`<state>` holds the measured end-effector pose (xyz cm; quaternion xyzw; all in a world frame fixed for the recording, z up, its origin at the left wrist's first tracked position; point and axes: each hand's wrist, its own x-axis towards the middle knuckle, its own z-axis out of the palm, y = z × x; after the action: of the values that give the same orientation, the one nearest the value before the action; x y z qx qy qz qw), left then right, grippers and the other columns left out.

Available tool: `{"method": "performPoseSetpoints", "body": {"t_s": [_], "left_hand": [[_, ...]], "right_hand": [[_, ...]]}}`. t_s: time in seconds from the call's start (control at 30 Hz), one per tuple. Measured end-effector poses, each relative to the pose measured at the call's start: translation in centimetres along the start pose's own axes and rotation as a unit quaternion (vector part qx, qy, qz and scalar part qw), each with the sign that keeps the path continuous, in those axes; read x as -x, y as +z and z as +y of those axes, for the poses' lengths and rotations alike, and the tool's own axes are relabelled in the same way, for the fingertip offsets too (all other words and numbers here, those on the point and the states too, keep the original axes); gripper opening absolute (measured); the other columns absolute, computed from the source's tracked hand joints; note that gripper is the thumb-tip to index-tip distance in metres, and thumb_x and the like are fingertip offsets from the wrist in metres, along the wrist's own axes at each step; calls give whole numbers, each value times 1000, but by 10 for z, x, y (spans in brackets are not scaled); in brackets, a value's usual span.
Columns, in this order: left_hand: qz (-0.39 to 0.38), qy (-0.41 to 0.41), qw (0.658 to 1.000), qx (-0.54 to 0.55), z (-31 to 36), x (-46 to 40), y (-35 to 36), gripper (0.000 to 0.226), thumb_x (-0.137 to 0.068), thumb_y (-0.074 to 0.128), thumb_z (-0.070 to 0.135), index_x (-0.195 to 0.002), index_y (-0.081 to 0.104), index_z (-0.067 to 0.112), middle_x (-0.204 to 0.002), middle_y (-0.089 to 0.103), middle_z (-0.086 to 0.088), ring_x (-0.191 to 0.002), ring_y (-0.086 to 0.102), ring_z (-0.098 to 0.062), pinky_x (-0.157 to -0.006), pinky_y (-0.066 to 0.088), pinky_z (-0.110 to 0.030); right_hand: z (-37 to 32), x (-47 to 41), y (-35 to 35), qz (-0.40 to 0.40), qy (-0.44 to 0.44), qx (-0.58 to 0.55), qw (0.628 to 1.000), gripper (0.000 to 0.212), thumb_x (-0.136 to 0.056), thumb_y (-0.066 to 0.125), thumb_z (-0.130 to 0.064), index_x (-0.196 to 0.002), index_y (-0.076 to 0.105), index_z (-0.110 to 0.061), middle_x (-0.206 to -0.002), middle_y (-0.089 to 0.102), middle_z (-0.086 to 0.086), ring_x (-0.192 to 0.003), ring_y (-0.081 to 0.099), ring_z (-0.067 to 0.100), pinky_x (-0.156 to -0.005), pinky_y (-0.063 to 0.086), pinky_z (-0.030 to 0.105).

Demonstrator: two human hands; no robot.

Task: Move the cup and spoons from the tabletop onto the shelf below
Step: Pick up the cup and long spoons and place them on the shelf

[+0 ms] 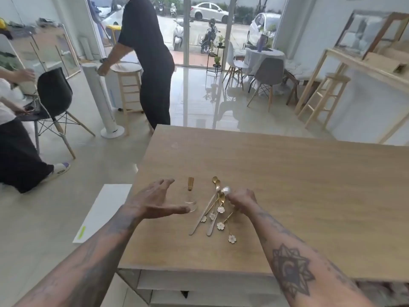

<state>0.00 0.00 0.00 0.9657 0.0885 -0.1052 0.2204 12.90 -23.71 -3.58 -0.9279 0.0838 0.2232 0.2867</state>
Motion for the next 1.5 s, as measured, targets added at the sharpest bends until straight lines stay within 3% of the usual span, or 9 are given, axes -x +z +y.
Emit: {"method": "performPoseSetpoints", "body": {"t_s": [0.23, 0.43, 0.67, 0.93, 1.03, 1.17, 1.3, 1.4, 1.5], "left_hand": [[-13, 45, 999, 27, -2, -17, 20, 119, -56, 69, 82, -151, 26, 25, -157, 35, -2, -141, 36, -21, -113, 38, -45], [20, 75, 996, 50, -2, -29, 33, 93, -69, 70, 69, -144, 39, 22, -146, 49, -1, -127, 50, -17, -105, 46, -40], [33, 74, 994, 72, -6, -32, 34, 82, -69, 68, 69, -135, 48, 23, -133, 60, 0, -113, 58, -15, -95, 52, -38], [41, 70, 993, 84, -8, -32, 35, 82, -70, 69, 67, -136, 46, 24, -133, 61, -2, -110, 60, -16, -94, 54, -40], [48, 74, 992, 85, -9, -34, 37, 82, -71, 69, 67, -137, 46, 25, -134, 60, -2, -110, 60, -15, -93, 54, -38], [56, 77, 991, 89, -11, -34, 38, 81, -70, 69, 67, -137, 46, 26, -131, 62, -3, -106, 61, -14, -91, 55, -37], [68, 85, 988, 113, -11, -33, 39, 78, -70, 71, 65, -135, 49, 26, -127, 64, -1, -100, 61, -10, -88, 56, -35], [78, 90, 986, 120, -11, -32, 40, 75, -72, 73, 61, -134, 50, 26, -126, 63, 0, -99, 61, -10, -88, 56, -37], [83, 93, 984, 128, -13, -31, 41, 72, -72, 73, 60, -132, 51, 27, -125, 63, 2, -100, 60, -10, -88, 56, -38]], "right_hand": [[-4, -18, 15, 5, 84, -201, 976, 27, -79, 69, -19, -93, 76, 2, -95, 77, 16, -65, 63, 24, -59, 49, 30], [-4, -25, 14, -33, 87, -248, 964, 20, -81, 67, -2, -97, 72, 8, -100, 74, 19, -78, 64, 22, -65, 48, 25], [-4, -24, 10, -36, 65, -264, 962, 12, -80, 58, 1, -82, 69, -3, -90, 68, 17, -77, 60, 24, -67, 45, 29], [-22, -22, 6, 67, -44, -143, 987, 27, -103, 36, -24, -119, 47, -4, -99, 70, 13, -66, 62, 16, -42, 37, 24], [-27, -17, 7, 82, -70, -127, 986, 13, -100, 40, -18, -113, 44, -17, -88, 59, 5, -59, 50, 10, -41, 38, 20], [-34, -13, 22, 33, -54, -81, 995, 28, -95, 52, -29, -104, 62, -4, -84, 58, 6, -68, 55, 19, -55, 45, 27], [-38, -6, 38, 26, -29, -16, 999, 33, -89, 62, -44, -89, 60, -11, -80, 58, 0, -65, 55, 13, -52, 40, 25], [-43, -3, 44, 30, 12, 26, 999, 35, -87, 64, -36, -106, 67, -7, -101, 71, 5, -93, 69, 23, -74, 55, 32], [-48, 2, 44, 29, 16, 57, 998, 35, -91, 57, -29, -114, 66, -5, -109, 70, 8, -103, 68, 26, -76, 51, 32]]}}
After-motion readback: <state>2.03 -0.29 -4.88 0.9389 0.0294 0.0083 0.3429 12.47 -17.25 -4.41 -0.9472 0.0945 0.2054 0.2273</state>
